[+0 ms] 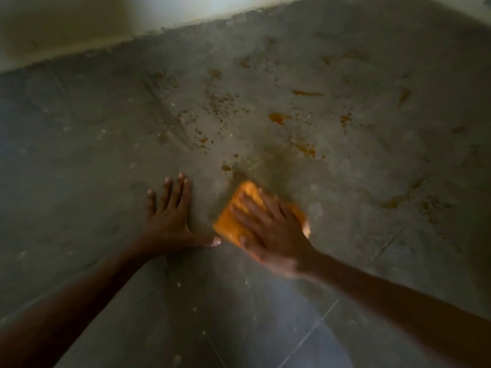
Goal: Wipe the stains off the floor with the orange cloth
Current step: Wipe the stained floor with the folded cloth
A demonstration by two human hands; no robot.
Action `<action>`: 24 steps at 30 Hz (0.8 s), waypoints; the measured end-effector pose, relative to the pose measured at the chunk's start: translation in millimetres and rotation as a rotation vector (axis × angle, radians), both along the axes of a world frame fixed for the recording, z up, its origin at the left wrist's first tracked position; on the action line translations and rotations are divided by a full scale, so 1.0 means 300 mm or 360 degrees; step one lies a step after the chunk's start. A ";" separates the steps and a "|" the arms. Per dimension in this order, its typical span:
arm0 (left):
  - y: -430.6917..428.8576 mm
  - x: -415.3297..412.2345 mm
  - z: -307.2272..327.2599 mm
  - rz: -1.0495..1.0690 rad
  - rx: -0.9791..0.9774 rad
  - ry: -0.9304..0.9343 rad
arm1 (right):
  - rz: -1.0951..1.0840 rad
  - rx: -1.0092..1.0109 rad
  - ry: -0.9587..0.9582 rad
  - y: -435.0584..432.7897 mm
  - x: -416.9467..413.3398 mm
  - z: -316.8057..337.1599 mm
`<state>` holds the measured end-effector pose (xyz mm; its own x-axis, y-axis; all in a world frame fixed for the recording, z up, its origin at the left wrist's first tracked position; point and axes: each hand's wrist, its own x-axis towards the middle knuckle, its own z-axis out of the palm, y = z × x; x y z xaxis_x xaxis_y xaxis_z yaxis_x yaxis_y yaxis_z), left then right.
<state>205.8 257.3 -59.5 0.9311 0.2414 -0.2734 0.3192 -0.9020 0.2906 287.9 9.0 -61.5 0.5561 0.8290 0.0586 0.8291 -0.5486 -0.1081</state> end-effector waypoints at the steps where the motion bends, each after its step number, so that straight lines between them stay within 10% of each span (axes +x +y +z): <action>1: -0.006 0.002 0.004 -0.0002 0.0014 -0.0005 | 0.0188 -0.0020 0.0000 -0.080 -0.040 0.003; 9: -0.003 0.013 -0.007 0.0023 0.0038 0.0052 | -0.0432 -0.0087 0.0288 0.362 0.557 0.021; 15: -0.018 0.009 0.036 0.0060 0.0011 0.0089 | 0.0125 -0.0061 0.0204 0.186 0.188 0.011; 24: -0.044 0.027 0.101 0.0075 -0.0035 0.0234 | -0.0208 -0.0224 0.0309 0.061 0.095 0.035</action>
<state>213.9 244.1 -29.2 0.8683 0.2765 -0.4119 0.4018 -0.8788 0.2572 316.3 27.3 -50.9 0.6484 0.7420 -0.1702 0.7216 -0.6703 -0.1731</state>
